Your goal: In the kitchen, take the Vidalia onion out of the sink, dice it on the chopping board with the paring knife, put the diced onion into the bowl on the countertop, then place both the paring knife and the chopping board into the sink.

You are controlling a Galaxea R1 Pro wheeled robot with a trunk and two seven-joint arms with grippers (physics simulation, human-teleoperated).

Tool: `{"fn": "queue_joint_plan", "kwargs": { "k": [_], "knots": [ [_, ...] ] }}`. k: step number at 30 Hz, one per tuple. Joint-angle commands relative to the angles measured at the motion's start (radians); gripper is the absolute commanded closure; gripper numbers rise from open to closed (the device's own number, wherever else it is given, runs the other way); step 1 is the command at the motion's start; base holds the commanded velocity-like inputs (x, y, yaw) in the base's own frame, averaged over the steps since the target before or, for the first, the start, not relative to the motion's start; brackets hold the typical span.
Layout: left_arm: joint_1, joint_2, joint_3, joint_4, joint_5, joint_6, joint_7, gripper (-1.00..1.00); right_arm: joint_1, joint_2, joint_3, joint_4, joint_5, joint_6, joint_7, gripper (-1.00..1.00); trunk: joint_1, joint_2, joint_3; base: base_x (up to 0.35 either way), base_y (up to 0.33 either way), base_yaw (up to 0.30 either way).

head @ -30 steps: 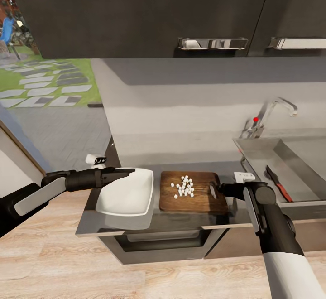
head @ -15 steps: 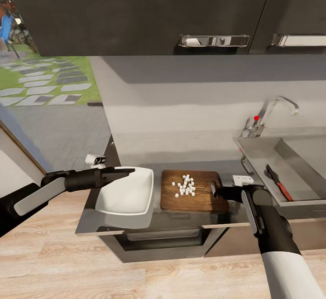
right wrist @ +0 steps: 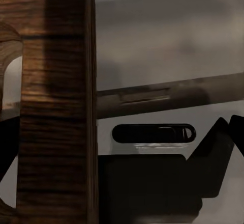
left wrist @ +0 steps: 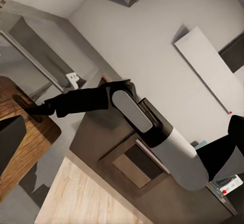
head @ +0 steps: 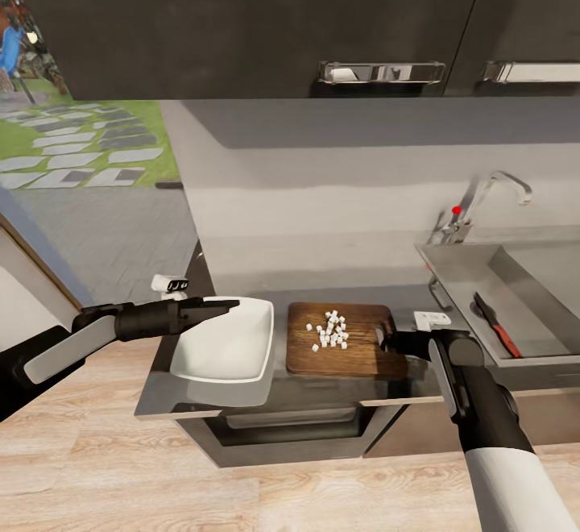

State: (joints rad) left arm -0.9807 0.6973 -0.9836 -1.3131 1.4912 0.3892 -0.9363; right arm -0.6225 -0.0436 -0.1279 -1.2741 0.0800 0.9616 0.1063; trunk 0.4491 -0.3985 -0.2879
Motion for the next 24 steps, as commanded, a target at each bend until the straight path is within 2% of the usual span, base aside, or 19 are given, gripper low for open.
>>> {"fn": "queue_joint_plan", "kwargs": {
  "k": [1, 2, 3, 8, 24],
  "knots": [
    [-0.003, 0.001, -0.004, 0.0, 0.011, 0.008, -0.001, -1.0, 0.0, 0.0, -0.001, 0.001, 0.003, 0.005, 0.01, -1.0, 0.001, -0.002, -0.002, 0.0, 0.018, 0.0],
    [-0.003, 0.001, -0.004, 0.0, 0.011, 0.008, -0.001, -1.0, 0.0, 0.0, -0.001, 0.001, 0.003, 0.005, 0.01, -1.0, 0.001, -0.002, -0.002, 0.0, 0.015, 0.0],
    [-0.003, 0.001, -0.004, 0.0, 0.012, 0.008, -0.001, -1.0, 0.0, 0.0, -0.001, 0.001, 0.003, 0.004, 0.011, 1.0, 0.001, -0.002, -0.002, 0.0, 0.009, 0.0],
    [-0.003, 0.002, -0.004, 0.0, 0.028, 0.007, 0.0, -1.0, -0.001, -0.001, -0.001, 0.001, 0.0, 0.0, 0.011, 1.0, 0.001, -0.002, -0.002, 0.0, 0.002, 0.0],
    [-0.003, 0.003, -0.004, 0.0, 0.03, 0.008, -0.001, -1.0, -0.001, -0.001, -0.002, 0.016, 0.0, 0.0, 0.01, 1.0, 0.001, -0.002, -0.002, 0.0, 0.0, 0.0]
  ]
}}
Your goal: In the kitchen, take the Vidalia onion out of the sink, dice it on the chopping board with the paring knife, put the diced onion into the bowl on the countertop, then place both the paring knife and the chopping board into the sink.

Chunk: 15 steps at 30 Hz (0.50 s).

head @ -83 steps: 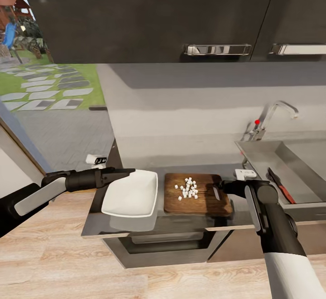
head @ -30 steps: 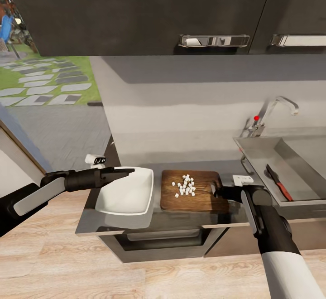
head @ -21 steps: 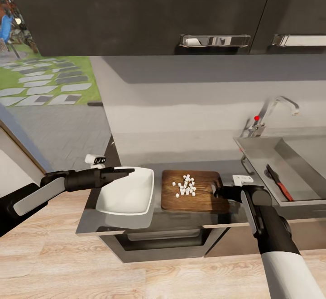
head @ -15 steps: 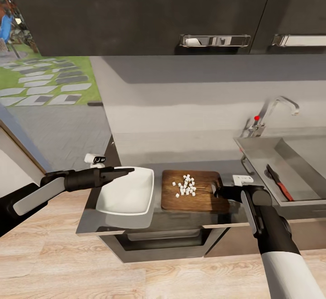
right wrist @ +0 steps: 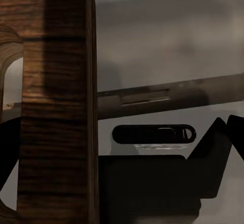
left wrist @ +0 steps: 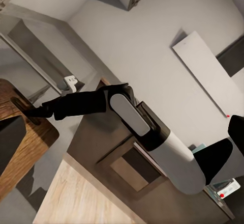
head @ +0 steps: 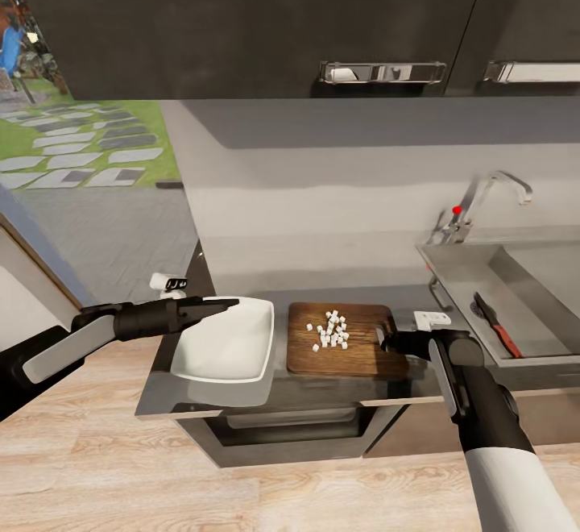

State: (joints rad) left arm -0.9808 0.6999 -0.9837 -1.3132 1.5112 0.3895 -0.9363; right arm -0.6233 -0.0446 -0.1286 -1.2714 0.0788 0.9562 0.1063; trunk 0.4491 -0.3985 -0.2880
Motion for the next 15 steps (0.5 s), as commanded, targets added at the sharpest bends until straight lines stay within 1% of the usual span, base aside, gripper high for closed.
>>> {"fn": "queue_joint_plan", "kwargs": {
  "k": [1, 15],
  "knots": [
    [-0.003, 0.002, -0.004, 0.0, 0.011, 0.008, -0.001, -1.0, 0.0, 0.0, -0.001, 0.013, 0.001, 0.006, 0.01, 1.0, 0.001, -0.002, -0.002, 0.0, 0.0, 0.0],
    [-0.003, 0.004, -0.004, 0.0, 0.012, 0.008, -0.001, -1.0, 0.0, 0.003, 0.0, 0.013, 0.001, 0.006, 0.01, 1.0, 0.001, -0.002, 0.005, 0.0, 0.0, 0.0]
  ]
}}
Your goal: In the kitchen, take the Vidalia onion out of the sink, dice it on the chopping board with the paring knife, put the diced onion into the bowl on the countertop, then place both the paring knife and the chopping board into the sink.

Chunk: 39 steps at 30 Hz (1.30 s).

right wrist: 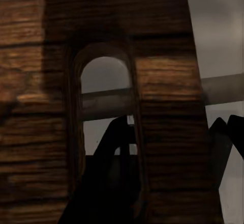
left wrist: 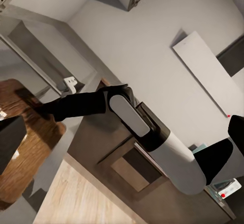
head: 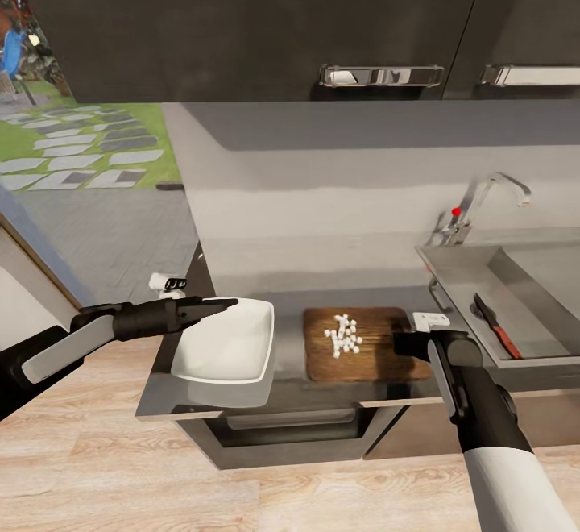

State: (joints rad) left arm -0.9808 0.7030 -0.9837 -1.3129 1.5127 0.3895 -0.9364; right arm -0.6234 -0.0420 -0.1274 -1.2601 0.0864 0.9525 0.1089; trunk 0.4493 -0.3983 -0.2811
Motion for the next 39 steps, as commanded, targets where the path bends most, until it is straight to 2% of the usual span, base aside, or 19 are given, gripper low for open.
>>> {"fn": "queue_joint_plan", "kwargs": {
  "k": [1, 16, 39],
  "knots": [
    [-0.002, 0.001, -0.004, 0.0, 0.011, 0.008, -0.001, -1.0, -0.001, 0.0, -0.002, 0.002, -0.007, 0.009, 0.007, 1.0, 0.001, -0.002, -0.002, 0.0, 0.0, 0.0],
    [-0.002, 0.001, -0.004, 0.0, 0.011, 0.008, -0.002, -1.0, 0.0, 0.0, -0.003, 0.004, -0.008, 0.009, 0.006, 1.0, 0.001, -0.002, -0.001, 0.0, 0.0, 0.0],
    [-0.002, 0.002, -0.004, 0.004, 0.012, 0.008, -0.002, -1.0, -0.001, -0.001, -0.003, 0.004, -0.002, 0.012, 0.012, 1.0, 0.001, -0.002, 0.036, 0.0, 0.0, 0.0]
  ]
}}
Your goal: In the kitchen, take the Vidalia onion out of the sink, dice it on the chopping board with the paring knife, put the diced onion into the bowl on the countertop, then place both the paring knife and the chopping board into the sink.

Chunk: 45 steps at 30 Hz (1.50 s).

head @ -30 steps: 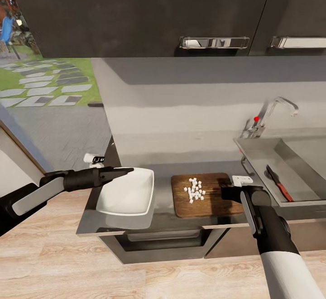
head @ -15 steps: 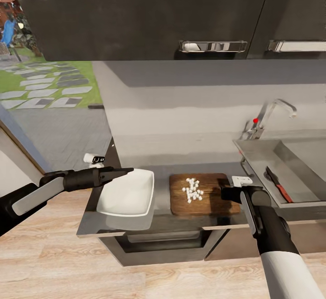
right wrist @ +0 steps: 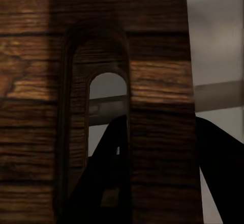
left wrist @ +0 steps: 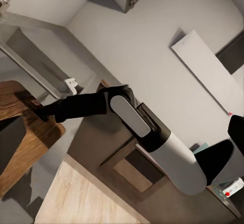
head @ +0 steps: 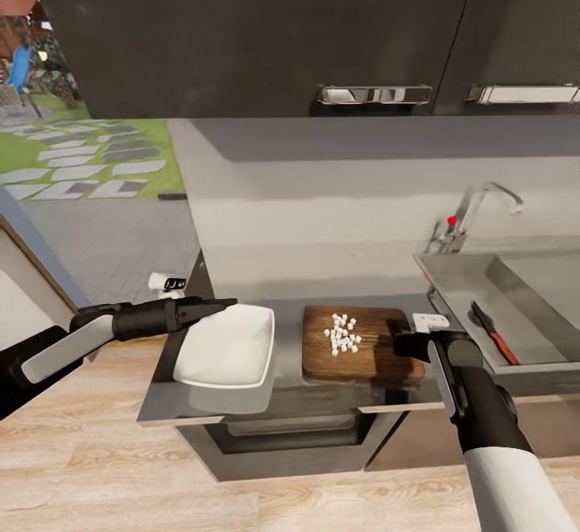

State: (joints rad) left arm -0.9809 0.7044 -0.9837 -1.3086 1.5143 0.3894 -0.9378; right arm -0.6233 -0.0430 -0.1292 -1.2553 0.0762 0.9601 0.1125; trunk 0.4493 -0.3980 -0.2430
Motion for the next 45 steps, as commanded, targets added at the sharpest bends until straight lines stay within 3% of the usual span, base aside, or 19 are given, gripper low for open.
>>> {"fn": "queue_joint_plan", "kwargs": {
  "k": [1, 12, 17, 26, 45],
  "knots": [
    [-0.002, 0.0, -0.004, 0.004, 0.01, 0.008, -0.001, -1.0, -0.001, 0.0, -0.001, -0.001, 0.007, 0.005, 0.008, 1.0, 0.001, -0.002, 0.0, 0.0, 0.0, 0.0],
    [-0.002, 0.0, -0.004, 0.017, 0.013, 0.009, -0.002, -1.0, -0.001, 0.0, -0.001, -0.003, 0.007, 0.016, 0.009, 1.0, 0.001, -0.002, 0.018, -0.02, 0.012, 0.0],
    [-0.002, 0.001, -0.004, 0.038, 0.053, 0.007, -0.005, -1.0, -0.001, -0.001, 0.002, -0.007, 0.008, 0.02, 0.009, 1.0, 0.001, -0.002, 0.026, -0.058, 0.044, 0.0],
    [-0.002, 0.002, -0.004, 0.062, 0.055, 0.008, -0.042, -1.0, -0.001, -0.001, 0.001, -0.019, 0.009, 0.087, 0.009, 1.0, 0.001, -0.002, 0.041, -0.001, 0.001, 0.0],
    [-0.002, 0.003, -0.004, 0.069, 0.055, 0.011, -0.045, -1.0, -0.001, 0.0, 0.006, -0.097, 0.01, 0.087, 0.009, 1.0, 0.001, -0.002, 0.072, 0.0, 0.0, 0.0]
  ]
}}
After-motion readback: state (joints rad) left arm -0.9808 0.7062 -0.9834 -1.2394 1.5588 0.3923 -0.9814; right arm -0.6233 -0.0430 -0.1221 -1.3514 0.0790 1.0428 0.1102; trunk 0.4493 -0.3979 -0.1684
